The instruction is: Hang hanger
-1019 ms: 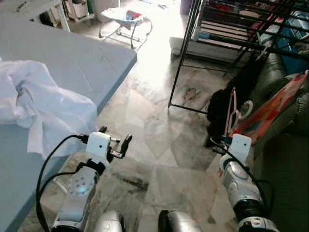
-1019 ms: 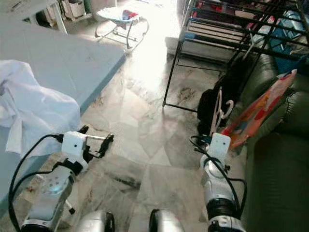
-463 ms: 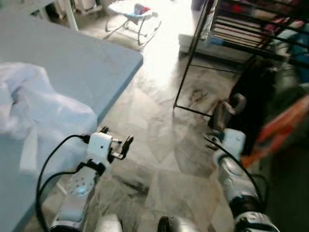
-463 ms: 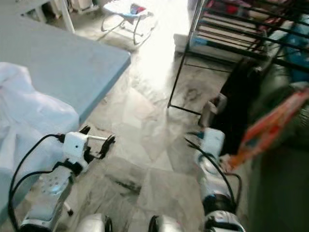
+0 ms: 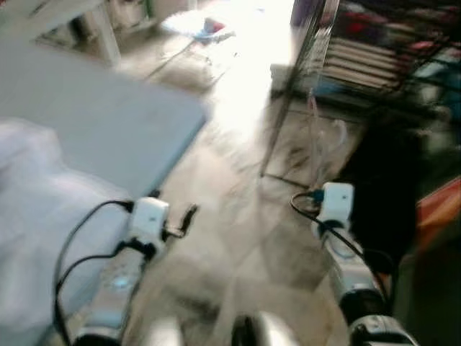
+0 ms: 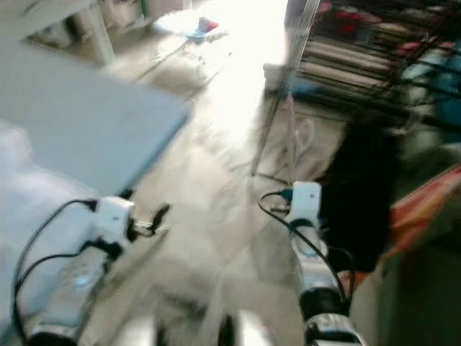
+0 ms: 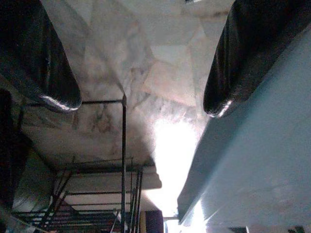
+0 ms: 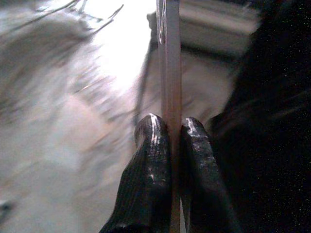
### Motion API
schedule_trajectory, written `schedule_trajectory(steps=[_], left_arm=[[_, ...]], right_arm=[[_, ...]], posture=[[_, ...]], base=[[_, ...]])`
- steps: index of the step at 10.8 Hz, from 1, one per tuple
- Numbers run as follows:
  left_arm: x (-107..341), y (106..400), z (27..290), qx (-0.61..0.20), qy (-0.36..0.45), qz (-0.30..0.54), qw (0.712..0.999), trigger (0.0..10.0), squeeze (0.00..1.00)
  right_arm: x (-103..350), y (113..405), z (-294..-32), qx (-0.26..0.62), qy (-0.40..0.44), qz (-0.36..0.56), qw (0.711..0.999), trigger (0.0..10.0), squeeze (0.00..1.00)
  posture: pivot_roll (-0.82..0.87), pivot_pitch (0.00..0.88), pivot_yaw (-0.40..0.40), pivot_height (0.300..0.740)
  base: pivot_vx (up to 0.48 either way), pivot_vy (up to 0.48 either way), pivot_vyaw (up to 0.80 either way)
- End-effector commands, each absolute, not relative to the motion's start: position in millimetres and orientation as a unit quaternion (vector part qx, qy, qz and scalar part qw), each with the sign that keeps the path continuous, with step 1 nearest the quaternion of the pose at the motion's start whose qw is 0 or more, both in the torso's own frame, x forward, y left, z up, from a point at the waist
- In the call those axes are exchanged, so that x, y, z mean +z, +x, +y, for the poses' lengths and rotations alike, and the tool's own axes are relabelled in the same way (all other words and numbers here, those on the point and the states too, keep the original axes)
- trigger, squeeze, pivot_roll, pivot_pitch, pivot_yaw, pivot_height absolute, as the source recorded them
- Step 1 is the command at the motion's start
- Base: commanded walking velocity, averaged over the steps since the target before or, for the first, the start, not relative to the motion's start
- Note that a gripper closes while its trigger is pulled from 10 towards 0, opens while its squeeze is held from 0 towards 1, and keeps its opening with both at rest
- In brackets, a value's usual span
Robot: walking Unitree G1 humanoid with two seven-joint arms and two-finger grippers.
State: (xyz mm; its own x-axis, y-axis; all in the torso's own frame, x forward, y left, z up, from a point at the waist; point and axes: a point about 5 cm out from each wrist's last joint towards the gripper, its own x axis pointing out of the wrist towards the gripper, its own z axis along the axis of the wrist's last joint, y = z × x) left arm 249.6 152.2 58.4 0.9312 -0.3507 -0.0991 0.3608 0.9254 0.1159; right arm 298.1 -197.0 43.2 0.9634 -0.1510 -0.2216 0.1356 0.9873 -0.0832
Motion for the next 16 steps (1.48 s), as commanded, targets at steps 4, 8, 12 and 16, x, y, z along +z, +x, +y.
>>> schedule_trajectory(steps=[4,8,12,16], left_arm=[[55.8,245.7,145.0,-0.187,0.058,0.04,0.98,10.0,0.0],[56.9,246.3,147.4,-0.188,0.057,0.038,0.98,10.0,0.0],[58.7,245.9,146.9,-0.185,0.058,0.028,0.981,10.0,0.0],[60.3,245.1,143.8,-0.196,0.051,0.025,0.979,10.0,0.0]], right_arm=[[51.2,299.5,-198.1,-0.08,-0.042,0.083,0.992,10.0,0.0],[51.9,297.4,-190.2,-0.06,-0.056,0.069,0.994,10.0,0.0],[45.5,296.0,-183.9,-0.044,-0.042,0.088,0.994,10.0,0.0],[35.7,293.1,-182.2,-0.047,-0.01,0.126,0.991,10.0,0.0]], posture=[[0.08,0.115,-0.093,0.74],[0.08,0.119,-0.093,0.74],[0.08,0.123,-0.09,0.74],[0.08,0.123,-0.09,0.74]], base=[[0.112,0.0,-0.71],[0.0,0.322,-0.41],[0.0,0.21,0.0],[0.0,0.0,0.0]])
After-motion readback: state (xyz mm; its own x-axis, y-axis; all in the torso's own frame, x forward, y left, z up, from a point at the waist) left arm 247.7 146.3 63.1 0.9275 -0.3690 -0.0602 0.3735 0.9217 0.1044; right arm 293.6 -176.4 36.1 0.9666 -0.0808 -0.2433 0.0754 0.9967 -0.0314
